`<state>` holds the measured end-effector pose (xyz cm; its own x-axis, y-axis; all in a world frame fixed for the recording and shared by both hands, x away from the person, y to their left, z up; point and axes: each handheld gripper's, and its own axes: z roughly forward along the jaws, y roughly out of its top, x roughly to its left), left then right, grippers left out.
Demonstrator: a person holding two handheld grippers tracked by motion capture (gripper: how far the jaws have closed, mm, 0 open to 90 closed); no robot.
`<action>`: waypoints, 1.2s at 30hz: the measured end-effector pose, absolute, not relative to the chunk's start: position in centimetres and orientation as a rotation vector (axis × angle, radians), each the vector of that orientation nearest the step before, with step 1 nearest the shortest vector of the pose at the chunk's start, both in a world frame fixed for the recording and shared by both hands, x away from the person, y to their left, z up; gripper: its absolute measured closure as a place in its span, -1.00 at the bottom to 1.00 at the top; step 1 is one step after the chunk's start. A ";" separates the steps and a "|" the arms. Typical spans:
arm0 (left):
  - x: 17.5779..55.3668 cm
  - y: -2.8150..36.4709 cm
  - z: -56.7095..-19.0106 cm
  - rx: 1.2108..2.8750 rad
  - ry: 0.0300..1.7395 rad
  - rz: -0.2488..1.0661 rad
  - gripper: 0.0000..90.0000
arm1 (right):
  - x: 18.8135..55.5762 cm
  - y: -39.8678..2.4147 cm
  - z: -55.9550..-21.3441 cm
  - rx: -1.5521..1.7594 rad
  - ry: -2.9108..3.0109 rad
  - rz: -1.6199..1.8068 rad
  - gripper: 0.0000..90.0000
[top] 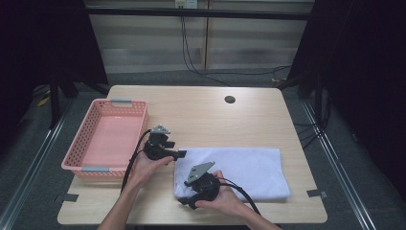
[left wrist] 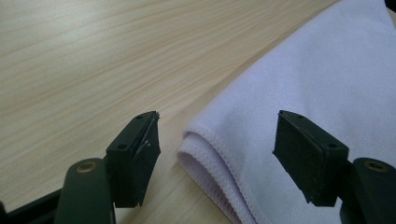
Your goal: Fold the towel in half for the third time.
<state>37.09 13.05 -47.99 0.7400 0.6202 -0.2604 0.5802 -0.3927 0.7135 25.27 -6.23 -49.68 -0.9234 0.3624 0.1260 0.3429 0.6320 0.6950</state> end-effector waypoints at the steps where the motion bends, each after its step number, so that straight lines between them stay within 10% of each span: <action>1: 37.1 13.2 -48.0 2.091 0.907 0.063 -0.32 | 25.2 -6.1 -49.7 0.598 2.802 1.180 -0.14; 22: 38.0 13.6 -49.1 2.092 0.955 0.050 -0.38 | 25.2 -6.5 -49.4 0.626 2.742 1.096 0.55; 36: 37.9 12.7 -49.9 2.127 0.902 0.020 -0.37 | 25.6 -6.9 -49.4 0.650 2.774 1.131 0.56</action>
